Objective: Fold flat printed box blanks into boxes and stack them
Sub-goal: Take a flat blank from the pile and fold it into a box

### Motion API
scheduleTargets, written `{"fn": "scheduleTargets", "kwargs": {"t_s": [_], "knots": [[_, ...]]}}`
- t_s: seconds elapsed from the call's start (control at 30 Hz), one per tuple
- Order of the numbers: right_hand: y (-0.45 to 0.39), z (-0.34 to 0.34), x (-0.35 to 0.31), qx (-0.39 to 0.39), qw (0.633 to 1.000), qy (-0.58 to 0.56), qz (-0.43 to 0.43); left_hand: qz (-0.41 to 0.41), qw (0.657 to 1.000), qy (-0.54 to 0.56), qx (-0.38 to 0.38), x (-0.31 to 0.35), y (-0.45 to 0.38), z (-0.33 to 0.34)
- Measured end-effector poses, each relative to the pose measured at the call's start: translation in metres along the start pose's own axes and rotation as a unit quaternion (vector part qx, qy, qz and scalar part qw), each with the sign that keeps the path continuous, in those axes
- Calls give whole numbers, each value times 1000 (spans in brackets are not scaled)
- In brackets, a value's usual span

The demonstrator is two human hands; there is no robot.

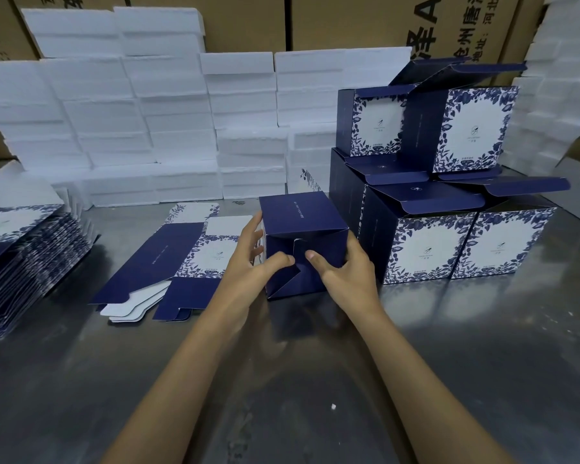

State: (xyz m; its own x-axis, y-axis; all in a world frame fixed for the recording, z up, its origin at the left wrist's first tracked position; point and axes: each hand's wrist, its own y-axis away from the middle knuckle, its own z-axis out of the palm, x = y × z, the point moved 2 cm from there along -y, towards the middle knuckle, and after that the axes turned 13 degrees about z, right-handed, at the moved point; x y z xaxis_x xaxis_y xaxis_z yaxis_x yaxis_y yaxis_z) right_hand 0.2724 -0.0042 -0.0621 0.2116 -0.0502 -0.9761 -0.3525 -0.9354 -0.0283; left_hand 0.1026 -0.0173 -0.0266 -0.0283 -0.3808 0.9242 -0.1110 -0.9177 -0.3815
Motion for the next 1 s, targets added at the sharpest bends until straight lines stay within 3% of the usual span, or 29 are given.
{"fn": "scheduleTargets", "kwargs": {"t_s": [0.17, 0.23, 0.33, 0.5, 0.63, 0.7, 0.8, 0.9, 1.0], "knots": [[3, 0, -3, 2, 1000, -3, -2, 1, 999, 50, -9, 2, -1, 2], [3, -1, -5, -31, 999, -27, 0, -9, 998, 64, 4, 5, -2, 3], [7, 0, -13, -124, 985, -120, 26, -3, 997, 61, 53, 8, -3, 1], [3, -3, -20, -209, 945, -240, 79, 7, 981, 52, 189, 10, -5, -13], [-3, -17, -20, -153, 964, -211, 56, -9, 967, 112, 228, 10, -10, -24], [-2, -19, -20, -113, 979, -164, 49, -24, 973, 94, 210, 7, -9, -23], [8, -18, -28, -115, 983, -132, 49, -44, 983, 54, 170, 8, -6, -13], [19, -20, -39, -125, 984, -123, 32, -31, 988, 30, 150, 15, -5, -9], [28, -20, -41, -82, 991, -99, 31, -20, 992, -31, 121, 21, -2, -6]]}}
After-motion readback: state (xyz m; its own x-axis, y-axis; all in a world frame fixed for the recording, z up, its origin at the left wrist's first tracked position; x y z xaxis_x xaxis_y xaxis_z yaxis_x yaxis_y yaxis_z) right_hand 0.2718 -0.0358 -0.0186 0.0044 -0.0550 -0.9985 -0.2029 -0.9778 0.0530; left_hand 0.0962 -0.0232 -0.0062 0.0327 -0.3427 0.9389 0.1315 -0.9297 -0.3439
